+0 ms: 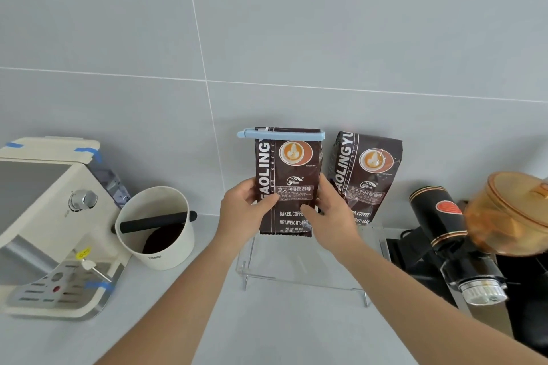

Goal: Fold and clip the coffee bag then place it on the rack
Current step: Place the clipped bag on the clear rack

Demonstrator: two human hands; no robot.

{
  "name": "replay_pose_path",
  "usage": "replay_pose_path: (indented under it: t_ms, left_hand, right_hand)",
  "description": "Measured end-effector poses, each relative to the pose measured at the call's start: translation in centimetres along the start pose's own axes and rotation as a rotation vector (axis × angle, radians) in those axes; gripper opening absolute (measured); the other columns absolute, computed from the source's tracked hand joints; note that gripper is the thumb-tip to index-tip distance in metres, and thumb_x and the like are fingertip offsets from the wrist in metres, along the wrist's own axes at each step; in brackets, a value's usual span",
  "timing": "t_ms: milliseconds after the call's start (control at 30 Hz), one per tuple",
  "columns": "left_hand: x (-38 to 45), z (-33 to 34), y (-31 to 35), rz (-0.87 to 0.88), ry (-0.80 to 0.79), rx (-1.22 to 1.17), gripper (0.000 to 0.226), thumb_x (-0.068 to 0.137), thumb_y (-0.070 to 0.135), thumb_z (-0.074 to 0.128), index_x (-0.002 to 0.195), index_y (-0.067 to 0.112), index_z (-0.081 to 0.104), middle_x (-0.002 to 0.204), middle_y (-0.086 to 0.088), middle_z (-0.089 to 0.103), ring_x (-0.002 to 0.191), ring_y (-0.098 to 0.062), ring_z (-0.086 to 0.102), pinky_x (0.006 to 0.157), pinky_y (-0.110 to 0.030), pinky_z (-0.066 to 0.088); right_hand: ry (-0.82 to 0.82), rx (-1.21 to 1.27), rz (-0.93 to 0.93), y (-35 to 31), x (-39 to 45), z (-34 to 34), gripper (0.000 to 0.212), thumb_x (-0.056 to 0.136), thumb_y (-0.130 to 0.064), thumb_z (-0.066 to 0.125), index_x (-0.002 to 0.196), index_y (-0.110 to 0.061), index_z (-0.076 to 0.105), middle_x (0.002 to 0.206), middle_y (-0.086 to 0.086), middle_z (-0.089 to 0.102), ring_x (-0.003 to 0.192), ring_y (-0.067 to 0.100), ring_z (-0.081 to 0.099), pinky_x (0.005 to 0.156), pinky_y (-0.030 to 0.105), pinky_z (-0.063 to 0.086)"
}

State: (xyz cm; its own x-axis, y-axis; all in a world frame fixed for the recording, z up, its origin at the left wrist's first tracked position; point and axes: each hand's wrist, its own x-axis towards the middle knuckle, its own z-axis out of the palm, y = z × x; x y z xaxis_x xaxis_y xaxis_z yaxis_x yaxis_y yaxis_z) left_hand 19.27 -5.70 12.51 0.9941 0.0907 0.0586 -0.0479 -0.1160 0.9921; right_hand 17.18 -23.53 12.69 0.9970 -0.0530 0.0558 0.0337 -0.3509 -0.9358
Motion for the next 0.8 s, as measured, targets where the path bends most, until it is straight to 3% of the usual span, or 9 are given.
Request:
replay_pose_path:
  t_ms: [200, 300, 400, 633, 800]
  left_hand:
    - [1.1, 0.7, -0.9, 0.003, -0.023, 0.024, 0.031, 0.077, 0.019, 0.077, 0.106, 0.029, 0.069, 0.101, 0.011, 0.076, 0.091, -0.005, 0.072, 0.076, -0.029, 0.060]
    - [1.6, 0.9, -1.2, 0.028, -0.039, 0.045, 0.041, 0.075, 0.011, 0.078, 0.113, 0.022, 0.067, 0.105, 0.008, 0.075, 0.095, -0.006, 0.070, 0.077, -0.022, 0.058]
    - [2.1, 1.0, -1.7, 0.047, -0.047, 0.060, 0.051, 0.073, 0.003, 0.077, 0.118, 0.022, 0.064, 0.107, 0.007, 0.074, 0.098, -0.004, 0.068, 0.082, -0.025, 0.056]
    - [2.4, 1.7, -2.6, 0.090, 0.000, 0.112, 0.057, 0.072, 0.004, 0.076, 0.120, 0.031, 0.060, 0.106, 0.019, 0.071, 0.097, 0.004, 0.067, 0.085, -0.024, 0.055]
    - [2.5, 1.7, -2.8, 0.097, 0.008, 0.134, 0.055, 0.073, 0.007, 0.077, 0.120, 0.029, 0.059, 0.107, 0.015, 0.071, 0.096, 0.005, 0.066, 0.085, -0.022, 0.056]
  right_hand:
    - [0.029, -0.003, 0.013, 1.1, 1.1, 0.5, 0.076, 0.088, -0.005, 0.061, 0.140, -0.053, 0.034, 0.122, -0.022, 0.068, 0.114, -0.002, 0.062, 0.102, 0.030, 0.047]
    - [0.048, -0.012, 0.019, 1.2, 1.6, 0.7, 0.074, 0.089, -0.008, 0.062, 0.139, -0.053, 0.034, 0.119, -0.024, 0.069, 0.110, -0.004, 0.062, 0.097, 0.023, 0.047]
    - [0.056, -0.035, 0.027, 1.4, 2.1, 1.0, 0.071, 0.090, -0.011, 0.060, 0.137, -0.056, 0.032, 0.113, -0.027, 0.068, 0.102, -0.002, 0.063, 0.087, 0.018, 0.046]
    - [0.064, -0.079, 0.055, 1.8, 2.2, 1.3, 0.074, 0.090, -0.012, 0.061, 0.146, -0.047, 0.027, 0.119, -0.020, 0.067, 0.101, 0.004, 0.063, 0.088, 0.025, 0.051]
    - [0.075, -0.131, 0.024, 1.8, 2.1, 1.2, 0.066, 0.089, -0.013, 0.062, 0.143, -0.040, 0.034, 0.110, -0.020, 0.066, 0.099, 0.000, 0.060, 0.082, 0.015, 0.045]
